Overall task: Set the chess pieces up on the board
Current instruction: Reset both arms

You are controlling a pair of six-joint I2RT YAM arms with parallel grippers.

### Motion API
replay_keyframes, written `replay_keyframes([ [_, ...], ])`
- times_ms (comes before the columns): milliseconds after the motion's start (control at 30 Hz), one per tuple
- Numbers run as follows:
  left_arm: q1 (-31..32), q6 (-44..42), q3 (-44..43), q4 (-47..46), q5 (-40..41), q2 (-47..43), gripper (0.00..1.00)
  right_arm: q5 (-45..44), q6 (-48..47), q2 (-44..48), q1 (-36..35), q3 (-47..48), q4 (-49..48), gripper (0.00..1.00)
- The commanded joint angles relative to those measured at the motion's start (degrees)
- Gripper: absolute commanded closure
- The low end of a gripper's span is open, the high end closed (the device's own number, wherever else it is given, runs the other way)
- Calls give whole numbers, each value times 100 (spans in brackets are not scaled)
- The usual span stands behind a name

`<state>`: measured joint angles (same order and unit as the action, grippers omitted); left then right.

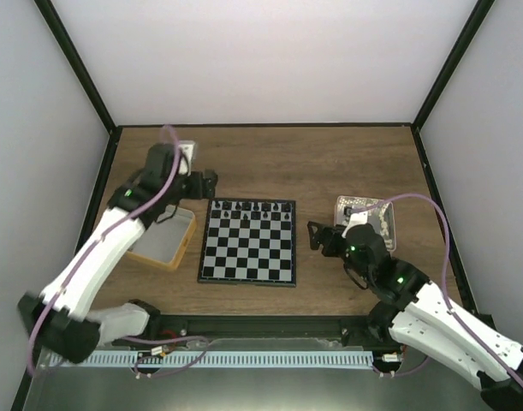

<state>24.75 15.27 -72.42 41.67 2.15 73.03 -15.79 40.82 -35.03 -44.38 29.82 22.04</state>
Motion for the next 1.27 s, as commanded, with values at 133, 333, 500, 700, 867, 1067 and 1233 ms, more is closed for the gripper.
replay_keyframes([
  [133,38,79,1492,-816,501,-3109,0,-461,-633,334,26,691,873,0],
  [333,38,237,1808,-456,924,-4506,0,-671,-628,546,26,1305,1432,0],
  [500,38,175,1798,-325,1089,-5375,0,-1029,-596,795,26,1787,1887,0],
  [700,38,82,1421,-11,1398,-5783,0,-1242,-746,1389,24,2284,2134,0],
  [867,38,68,1220,142,1571,-5810,0,-1328,-799,1757,26,2417,2155,0],
  [1067,38,-40,1125,189,1541,-5734,0,-1409,-760,1849,24,2440,2217,0],
  [1233,38,-103,1066,286,1521,-5600,0,-1399,-780,1837,26,2383,2131,0],
])
